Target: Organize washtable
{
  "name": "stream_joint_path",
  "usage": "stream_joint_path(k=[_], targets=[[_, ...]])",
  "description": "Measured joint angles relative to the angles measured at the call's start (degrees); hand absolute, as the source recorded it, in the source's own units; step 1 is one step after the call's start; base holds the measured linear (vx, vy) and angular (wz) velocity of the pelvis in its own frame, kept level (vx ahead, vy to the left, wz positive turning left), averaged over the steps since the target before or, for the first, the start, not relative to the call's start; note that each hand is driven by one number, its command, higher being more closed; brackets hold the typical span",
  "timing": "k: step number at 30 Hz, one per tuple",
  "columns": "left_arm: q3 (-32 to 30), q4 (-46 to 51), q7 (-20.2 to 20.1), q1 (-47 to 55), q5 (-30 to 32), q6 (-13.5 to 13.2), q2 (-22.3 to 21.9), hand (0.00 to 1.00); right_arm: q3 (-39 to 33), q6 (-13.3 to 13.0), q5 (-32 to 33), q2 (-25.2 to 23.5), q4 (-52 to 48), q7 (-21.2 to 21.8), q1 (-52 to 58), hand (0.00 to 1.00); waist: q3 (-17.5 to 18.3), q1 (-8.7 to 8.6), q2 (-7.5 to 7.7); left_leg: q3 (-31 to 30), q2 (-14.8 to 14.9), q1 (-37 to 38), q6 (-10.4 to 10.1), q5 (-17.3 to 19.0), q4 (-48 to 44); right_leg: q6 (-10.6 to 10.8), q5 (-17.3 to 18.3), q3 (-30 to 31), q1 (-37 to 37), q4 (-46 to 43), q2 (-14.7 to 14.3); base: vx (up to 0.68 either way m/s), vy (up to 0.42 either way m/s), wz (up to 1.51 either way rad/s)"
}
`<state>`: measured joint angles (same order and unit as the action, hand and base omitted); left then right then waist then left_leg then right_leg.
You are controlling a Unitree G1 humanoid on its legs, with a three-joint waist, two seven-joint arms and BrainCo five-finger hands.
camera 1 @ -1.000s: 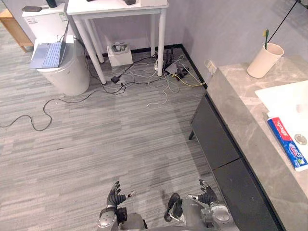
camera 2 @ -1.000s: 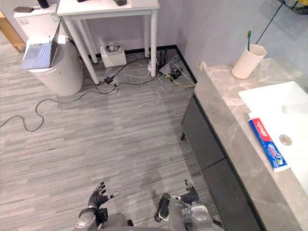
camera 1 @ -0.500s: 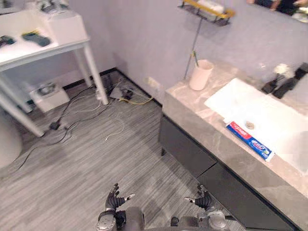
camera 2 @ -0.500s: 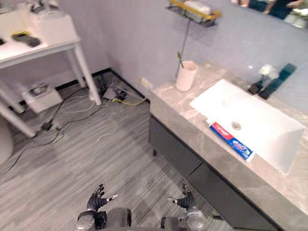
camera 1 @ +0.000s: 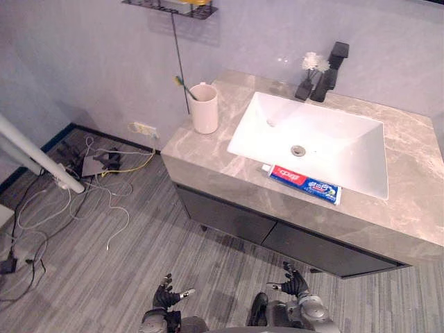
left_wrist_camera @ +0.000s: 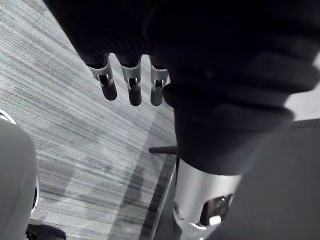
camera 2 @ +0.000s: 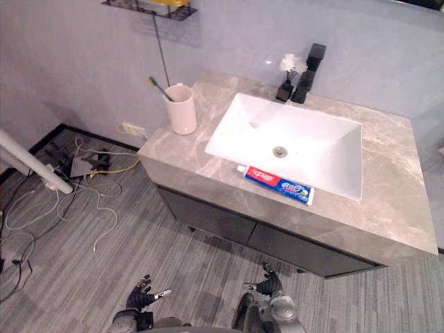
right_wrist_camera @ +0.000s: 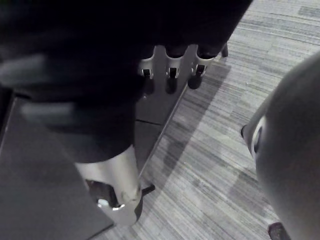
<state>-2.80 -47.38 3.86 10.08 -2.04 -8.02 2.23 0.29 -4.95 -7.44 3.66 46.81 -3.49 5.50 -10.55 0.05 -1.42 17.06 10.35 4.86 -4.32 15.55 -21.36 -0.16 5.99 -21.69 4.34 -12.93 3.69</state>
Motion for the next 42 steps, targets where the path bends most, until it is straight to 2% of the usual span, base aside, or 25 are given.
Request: stream_joint_path(k=[1, 2, 3, 4, 5, 7, 8, 9, 10, 13, 16, 19, 27, 30, 31, 37, 42], targets=[[0.0, 0.1, 0.0, -0.1, 0.0, 0.0, 0.1, 0.0, 0.0, 0.0, 0.0, 0.1, 0.1, 0.0, 0.1, 0.0, 0.0, 0.02, -0.05, -0.3, 1.0, -1.1, -0.2, 0.1, -3.4, -0.3, 0.1, 0.1, -0.9, 1.0, -0.7, 0.07, -0.119, -0.19], [0.0, 0.1, 0.0, -0.1, 0.0, -0.1, 0.1, 0.0, 0.1, -0.1, 0.1, 0.2, 0.0, -0.1, 0.6, 0.0, -0.2, 0.59, -0.41, -1.6, 3.6, -3.9, -0.7, -0.2, -12.7, -0.7, 0.0, 0.7, -3.8, 3.5, -2.6, 0.08, -0.108, -0.23], [0.0, 0.2, 0.0, -0.1, 0.0, -0.1, 0.0, 0.0, 0.1, -0.1, 0.1, 0.1, 0.0, -0.2, 0.6, 0.0, -0.6, 0.83, -0.33, -2.9, 4.3, -5.7, -1.0, 0.1, -17.2, -1.3, 0.0, 1.4, -5.2, 4.5, -3.6, 0.12, -0.084, -0.33], [0.0, 0.2, 0.0, -0.2, 0.0, -0.1, -0.1, 0.0, 0.0, -0.1, 0.1, 0.3, 0.2, -0.2, 0.6, 0.0, -0.7, 0.95, -0.48, -4.6, 4.4, -6.7, -0.3, 0.6, -18.8, -1.5, 0.1, 2.1, -6.0, 4.9, -3.8, 0.11, -0.002, -0.42], [0.0, 0.3, 0.0, -0.2, 0.0, -0.1, -0.1, 0.0, -0.5, 0.0, 0.2, 0.5, 0.1, -0.2, 0.5, 0.0, -0.7, 0.9, -0.53, -6.5, 2.9, -8.2, 0.2, 1.2, -18.2, -1.5, 0.1, 3.3, -6.4, 5.3, -3.5, 0.14, 0.048, -0.48], [0.0, 0.7, 0.1, -0.1, -0.1, -0.1, -0.1, 0.0, -1.7, 0.0, 0.4, 0.3, 0.2, -0.2, 0.5, 0.0, -0.8, 1.05, -0.44, -9.2, 0.1, -9.8, -0.2, 1.8, -14.0, -1.6, -0.1, 4.9, -6.4, 5.4, -2.6, 0.08, 0.07, -0.46], [0.0, 0.7, 0.1, -0.1, -0.1, -0.1, 0.0, 0.0, -1.9, 0.0, 0.7, 0.3, 0.2, -0.2, 0.7, 0.0, -0.8, 1.07, -0.45, -11.2, -1.5, -10.5, -0.4, 1.6, -9.6, -1.2, -0.2, 5.8, -6.4, 5.3, -2.1, 0.08, 0.125, -0.5], [0.0, 0.7, 0.2, 0.0, -0.1, -0.1, -0.1, 0.0, -2.2, 0.0, 0.7, 0.3, 0.2, -0.2, 0.7, 0.0, -0.7, 1.11, -0.87, -14.5, -3.1, -10.2, -1.7, 0.2, -1.5, -0.1, 0.1, 7.0, -6.4, 4.9, -1.9, 0.14, 0.201, -0.6], [-0.1, 0.6, 0.3, -0.1, -0.7, -0.1, -0.1, 0.0, -2.3, 0.1, 0.7, 0.3, 0.8, -0.3, 0.6, 0.0, -0.3, 1.46, -1.03, -14.0, -4.1, -8.6, 0.4, -3.2, 1.2, 1.3, -0.4, 8.8, -6.7, 5.0, -1.4, 0.13, 0.178, -0.5], [0.0, 0.6, 0.4, -0.2, -0.8, -0.2, 0.3, 0.0, -2.7, 0.0, 0.7, -0.8, 0.9, -0.3, 1.2, 0.0, 0.2, 1.55, 0.85, -12.4, -5.9, -7.2, 0.8, -3.5, 2.9, 2.6, -1.3, 10.2, -7.4, 7.3, -0.3, 0.21, 0.138, -0.25], [0.0, 0.5, 0.5, -0.5, -0.7, -0.2, 0.4, 0.0, -2.8, 0.0, 0.7, -1.0, 1.8, -0.4, 1.3, 0.0, 0.2, 2.43, 1.03, -12.4, -7.5, -4.9, 1.5, -3.9, 5.0, 3.3, -1.7, 11.3, -9.2, 9.4, 0.7, 0.14, 0.09, -0.18], [0.0, -0.1, 0.5, -0.5, -0.7, -0.2, 0.8, 0.0, -4.9, 0.0, 0.8, -1.7, 2.3, -1.2, 1.0, 0.0, 0.2, 2.37, 0.99, -12.1, -8.2, -2.0, 2.2, -4.3, 7.9, 3.3, -1.7, 12.3, -10.5, 10.5, 0.8, 0.1, 0.039, -0.09], [0.0, -1.7, 1.3, -0.9, -0.6, -0.3, 0.6, 0.0, -8.2, 0.2, 1.3, -0.7, 5.9, -2.1, 0.6, 0.0, 0.7, 2.25, 0.58, -12.1, -8.0, 0.7, 2.9, -5.0, 11.8, 3.0, -2.0, 13.7, -11.3, 11.2, 0.0, 0.02, -0.022, -0.11], [-0.1, -1.9, 1.3, -0.9, -0.6, -0.3, 0.7, 0.0, -8.7, 0.3, 1.3, -0.7, 6.4, -2.6, 0.6, 0.0, 1.1, 2.27, 0.9, -12.1, -8.4, 1.5, 3.3, -5.9, 13.5, 3.1, -3.7, 14.1, -12.1, 13.3, 0.1, -0.04, 0.011, -0.06], [-0.3, -1.9, 1.5, -0.3, -0.6, -0.2, 1.2, 0.0, -8.8, 0.6, 1.3, 1.3, 6.5, -2.6, -1.4, 0.0, 2.5, 2.12, 1.99, -12.5, -9.6, 2.1, 3.7, -8.6, 17.4, 3.8, -6.1, 14.3, -11.5, 16.1, 0.7, 0.0, 0.0, 0.0], [-0.3, -1.9, 1.5, -0.3, -0.6, -0.2, 1.2, 0.0, -8.8, 0.5, 1.4, 1.3, 6.9, -2.6, -1.4, 0.0, 2.5, 2.13, 1.99, -12.5, -9.6, 2.1, 3.7, -8.6, 17.4, 3.8, -6.1, 14.3, -11.5, 16.1, 0.7, 0.0, 0.0, 0.0], [-0.3, -1.9, 1.6, -0.3, -0.6, -0.2, 1.2, 0.0, -10.4, 0.5, 4.0, 1.2, 8.6, -2.6, -1.2, 0.0, 2.5, 2.14, 2.03, -12.5, -9.6, 2.5, 3.6, -9.1, 19.0, 3.9, -6.4, 14.1, -11.5, 16.8, 0.7, 0.0, 0.0, 0.0]])
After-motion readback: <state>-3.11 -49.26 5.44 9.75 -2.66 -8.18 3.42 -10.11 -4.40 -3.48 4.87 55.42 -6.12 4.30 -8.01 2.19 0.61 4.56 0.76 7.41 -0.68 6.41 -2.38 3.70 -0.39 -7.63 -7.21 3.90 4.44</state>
